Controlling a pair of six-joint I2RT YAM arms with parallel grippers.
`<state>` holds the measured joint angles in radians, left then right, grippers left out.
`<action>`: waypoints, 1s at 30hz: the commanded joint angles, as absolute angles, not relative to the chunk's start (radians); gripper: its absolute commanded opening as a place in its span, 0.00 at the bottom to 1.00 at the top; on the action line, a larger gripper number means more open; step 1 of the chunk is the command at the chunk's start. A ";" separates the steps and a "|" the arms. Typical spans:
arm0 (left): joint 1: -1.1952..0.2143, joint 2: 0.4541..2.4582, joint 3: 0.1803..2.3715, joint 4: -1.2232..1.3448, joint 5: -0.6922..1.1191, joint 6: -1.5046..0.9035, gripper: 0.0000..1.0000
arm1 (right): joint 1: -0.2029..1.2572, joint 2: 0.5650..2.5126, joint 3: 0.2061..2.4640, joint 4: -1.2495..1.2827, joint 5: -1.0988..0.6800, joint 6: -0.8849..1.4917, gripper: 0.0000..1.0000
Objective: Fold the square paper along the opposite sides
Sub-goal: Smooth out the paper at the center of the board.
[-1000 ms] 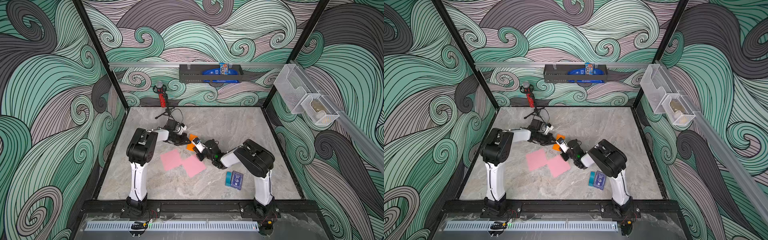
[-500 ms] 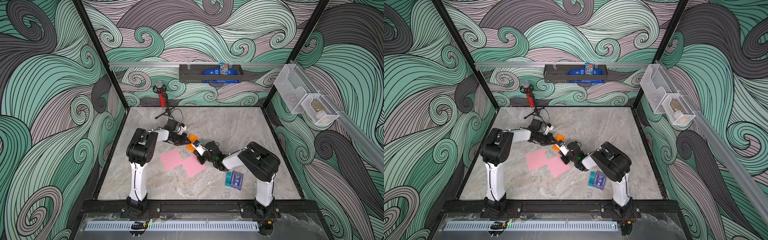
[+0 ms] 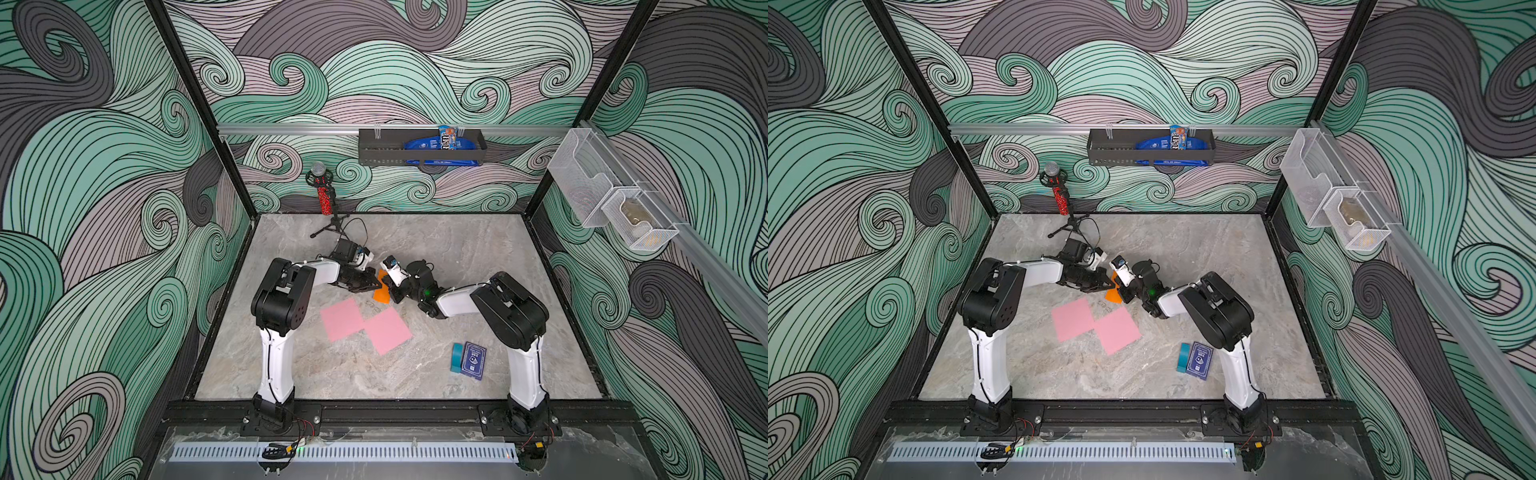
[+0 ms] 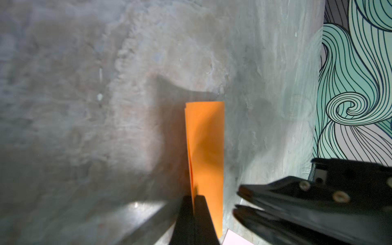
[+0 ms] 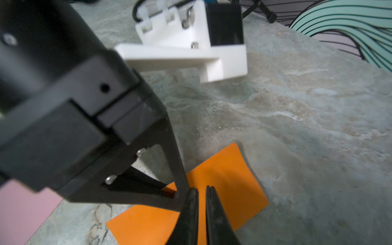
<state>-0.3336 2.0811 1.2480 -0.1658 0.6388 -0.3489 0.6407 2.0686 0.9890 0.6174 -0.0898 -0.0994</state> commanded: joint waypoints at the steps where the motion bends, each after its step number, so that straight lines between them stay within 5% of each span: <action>1: -0.339 2.096 1.251 -0.242 0.581 -0.348 0.00 | 0.637 2.099 0.991 0.580 -0.109 -0.110 0.12; 11: -0.339 2.109 1.268 -0.252 0.586 -0.350 0.04 | 0.629 2.101 0.949 0.587 -0.114 -0.106 0.12; 19: -0.339 2.137 1.291 -0.255 0.590 -0.355 0.21 | 0.641 2.091 0.916 0.601 -0.118 -0.103 0.12; 30: -0.334 2.156 1.308 -0.259 0.580 -0.356 0.18 | 0.647 2.074 0.901 0.600 -0.118 -0.107 0.12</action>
